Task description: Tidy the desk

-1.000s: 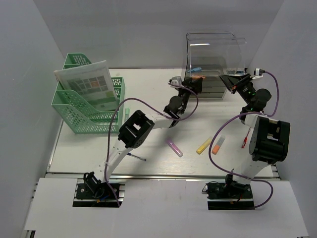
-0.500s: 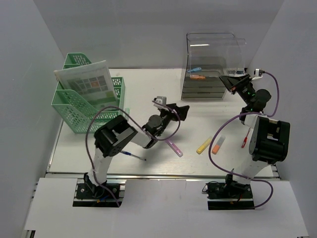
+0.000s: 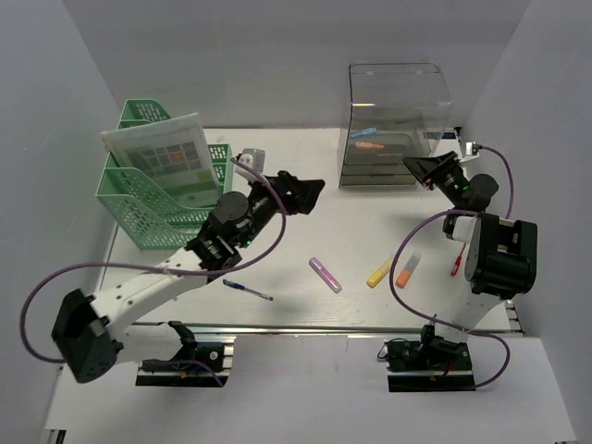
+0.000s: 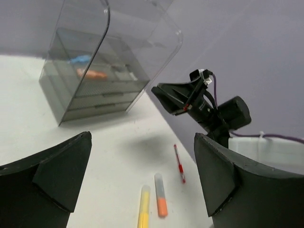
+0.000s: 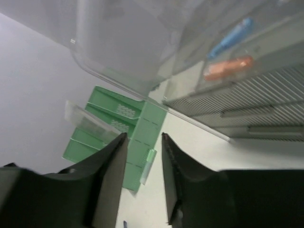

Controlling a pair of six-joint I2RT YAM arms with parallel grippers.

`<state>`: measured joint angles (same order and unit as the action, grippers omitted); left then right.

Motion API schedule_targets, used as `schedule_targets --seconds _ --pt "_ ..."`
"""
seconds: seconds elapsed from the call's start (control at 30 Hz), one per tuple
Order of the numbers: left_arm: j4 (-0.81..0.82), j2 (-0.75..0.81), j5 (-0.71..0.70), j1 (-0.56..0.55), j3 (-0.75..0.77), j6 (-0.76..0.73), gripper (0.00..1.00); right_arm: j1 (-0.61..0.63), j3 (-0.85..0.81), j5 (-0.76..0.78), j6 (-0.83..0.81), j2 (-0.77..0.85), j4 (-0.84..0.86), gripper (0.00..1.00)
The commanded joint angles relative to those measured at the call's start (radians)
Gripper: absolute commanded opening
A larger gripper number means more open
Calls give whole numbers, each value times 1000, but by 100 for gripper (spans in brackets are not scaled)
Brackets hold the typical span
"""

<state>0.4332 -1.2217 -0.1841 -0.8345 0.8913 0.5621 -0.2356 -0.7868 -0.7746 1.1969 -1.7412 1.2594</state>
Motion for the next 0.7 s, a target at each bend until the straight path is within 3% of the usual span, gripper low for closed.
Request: schedule_targets --seconds 0.0,0.17,0.2,0.27,0.3,0.33,0.37,0.4,0.43,0.5,0.53,0.6,0.63,0.67 --pt "-379 117 -23 2 -17 15 98 -4 15 -9 -91 -26 -18 42" --pt "-613 183 -51 2 15 -8 98 -2 -15 -51 -216 -4 -165 50" --pt "-655 173 -54 2 56 -16 98 -2 -26 -64 -308 23 -216 50" --pt "-787 143 -69 11 101 -57 98 2 -90 -45 -469 60 -491 48" --pt "-827 99 -78 11 144 -60 98 10 -115 24 -654 98 -602 46" --pt "-911 76 -84 11 167 -68 98 25 -139 61 -734 112 -691 42" --pt "-947 51 -84 20 187 -80 97 30 -170 110 -803 127 -813 22" --pt "-967 15 -74 20 201 -91 92 39 -183 215 -906 149 -859 6" --pt "-973 4 -54 20 196 -105 84 51 -189 247 -936 157 -886 0" --pt "-949 11 15 29 148 -123 52 53 -180 252 -951 155 -881 0" --pt "-897 25 49 40 123 -129 45 53 -181 229 -913 143 -878 0" --pt "-851 48 116 40 83 -110 28 48 -192 155 -841 86 -861 12" --pt "-814 72 139 51 51 -82 29 53 -193 137 -767 66 -850 17" --pt "-794 85 161 51 35 -67 31 55 -180 95 -725 31 -777 30"
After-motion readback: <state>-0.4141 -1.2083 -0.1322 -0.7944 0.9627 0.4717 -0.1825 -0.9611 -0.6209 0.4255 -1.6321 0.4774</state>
